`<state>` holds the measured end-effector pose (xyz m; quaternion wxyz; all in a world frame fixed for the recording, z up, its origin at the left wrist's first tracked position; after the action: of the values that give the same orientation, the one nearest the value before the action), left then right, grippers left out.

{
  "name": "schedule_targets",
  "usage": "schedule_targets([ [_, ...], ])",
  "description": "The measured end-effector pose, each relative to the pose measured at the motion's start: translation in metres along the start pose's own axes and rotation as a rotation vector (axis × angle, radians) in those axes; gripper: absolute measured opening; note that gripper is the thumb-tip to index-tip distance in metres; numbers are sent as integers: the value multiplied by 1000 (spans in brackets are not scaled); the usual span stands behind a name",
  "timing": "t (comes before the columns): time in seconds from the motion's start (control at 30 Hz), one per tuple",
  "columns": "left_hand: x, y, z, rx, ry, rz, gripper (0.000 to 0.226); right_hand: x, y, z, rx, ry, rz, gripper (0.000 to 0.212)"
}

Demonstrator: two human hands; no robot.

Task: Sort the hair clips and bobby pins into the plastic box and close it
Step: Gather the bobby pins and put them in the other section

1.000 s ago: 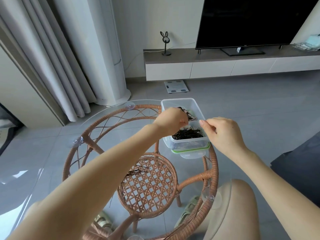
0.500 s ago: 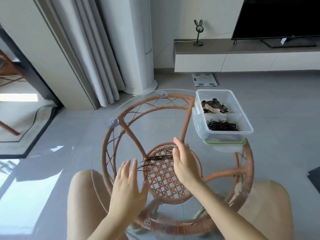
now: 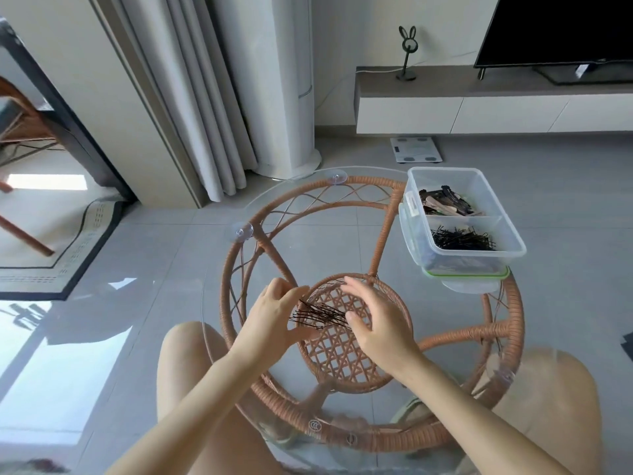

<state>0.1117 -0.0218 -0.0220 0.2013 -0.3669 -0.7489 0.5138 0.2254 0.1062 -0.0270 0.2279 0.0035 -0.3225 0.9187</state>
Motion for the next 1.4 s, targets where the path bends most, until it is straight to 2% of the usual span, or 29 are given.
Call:
schedule_targets([
  [0.1,9,-3,2,134,51,24,76,-2,-5,-2,-435,-43,-12,60],
  [0.17,12,-4,1,180,74,63,67,-4,0,0,-552,-58,32,64],
  [0.33,17,-8,-6,134,168,159,48,0,14,16,-417,-131,-12,26],
  [0.4,18,-9,-9,137,177,187,42,7,18,19,-375,-128,6,18],
  [0.53,19,-8,-10,182,209,210,35,21,20,21,-454,-32,157,24],
  [0.67,22,-8,-8,184,230,205,39,29,23,30,-580,-71,355,23],
  [0.77,22,-10,-6,220,240,194,47,28,22,31,-649,-131,418,21],
  [0.87,21,-11,-3,208,218,187,56,27,18,25,-614,-142,410,19],
  [0.97,19,-12,-2,147,199,173,58,25,7,18,-531,-96,327,14],
  [1.1,21,-12,-2,91,195,166,53,21,-15,20,-415,-17,320,19],
  [1.4,23,-5,-18,133,297,192,39,21,-65,23,-338,7,257,16],
])
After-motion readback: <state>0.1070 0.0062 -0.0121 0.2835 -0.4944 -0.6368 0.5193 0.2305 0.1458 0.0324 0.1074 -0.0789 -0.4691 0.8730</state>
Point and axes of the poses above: each hand's wrist, its own x-axis towards the middle knuckle, its own y-axis out of the palm, z = x × y, the point moved 4 cm from there along x, towards the middle knuckle, and after that the axes turned 5 degrees about -y, right-handed, at the moved point
